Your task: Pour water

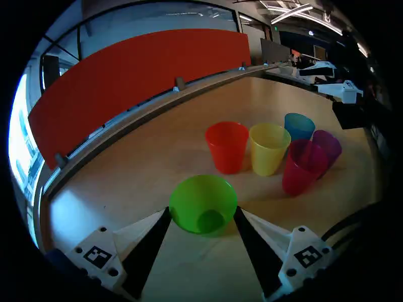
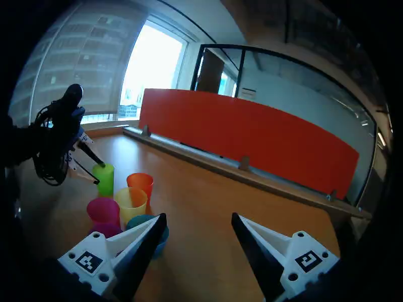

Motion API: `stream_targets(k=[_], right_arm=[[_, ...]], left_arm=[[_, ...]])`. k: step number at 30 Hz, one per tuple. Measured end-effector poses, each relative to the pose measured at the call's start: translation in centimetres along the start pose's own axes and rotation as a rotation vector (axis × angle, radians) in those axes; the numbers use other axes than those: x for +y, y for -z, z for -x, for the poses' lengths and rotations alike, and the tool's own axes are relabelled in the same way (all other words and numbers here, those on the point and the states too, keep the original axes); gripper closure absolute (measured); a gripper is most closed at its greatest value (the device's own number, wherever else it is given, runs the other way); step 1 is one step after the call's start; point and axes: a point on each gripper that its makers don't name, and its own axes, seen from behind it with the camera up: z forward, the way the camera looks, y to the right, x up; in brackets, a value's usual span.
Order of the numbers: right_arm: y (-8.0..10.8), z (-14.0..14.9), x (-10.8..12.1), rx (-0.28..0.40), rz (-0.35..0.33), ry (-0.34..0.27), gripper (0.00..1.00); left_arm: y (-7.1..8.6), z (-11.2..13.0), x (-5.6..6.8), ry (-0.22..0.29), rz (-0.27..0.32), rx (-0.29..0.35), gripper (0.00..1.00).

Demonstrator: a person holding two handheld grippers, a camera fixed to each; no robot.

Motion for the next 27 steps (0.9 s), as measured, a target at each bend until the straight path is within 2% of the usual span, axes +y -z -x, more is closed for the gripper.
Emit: stream_targets(k=[6,18,27], right_arm=[[-0.2,0.3,0.0,-0.004,-0.001,-0.004,0.00],[-0.1,0.6,0.2,-0.006,0.002,-0.004,0.00],[0.0,0.6,0.1,-0.007,-0.001,0.001,0.00]], left_arm=[[-0.6,0.0,0.0,-0.017,0.005,-0.004,0.09],[-1.1,-0.3,0.0,-0.011,0.008,0.005,0.09],[-1.1,-0.5,0.5,0.020,0.032,0.003,0.12]])
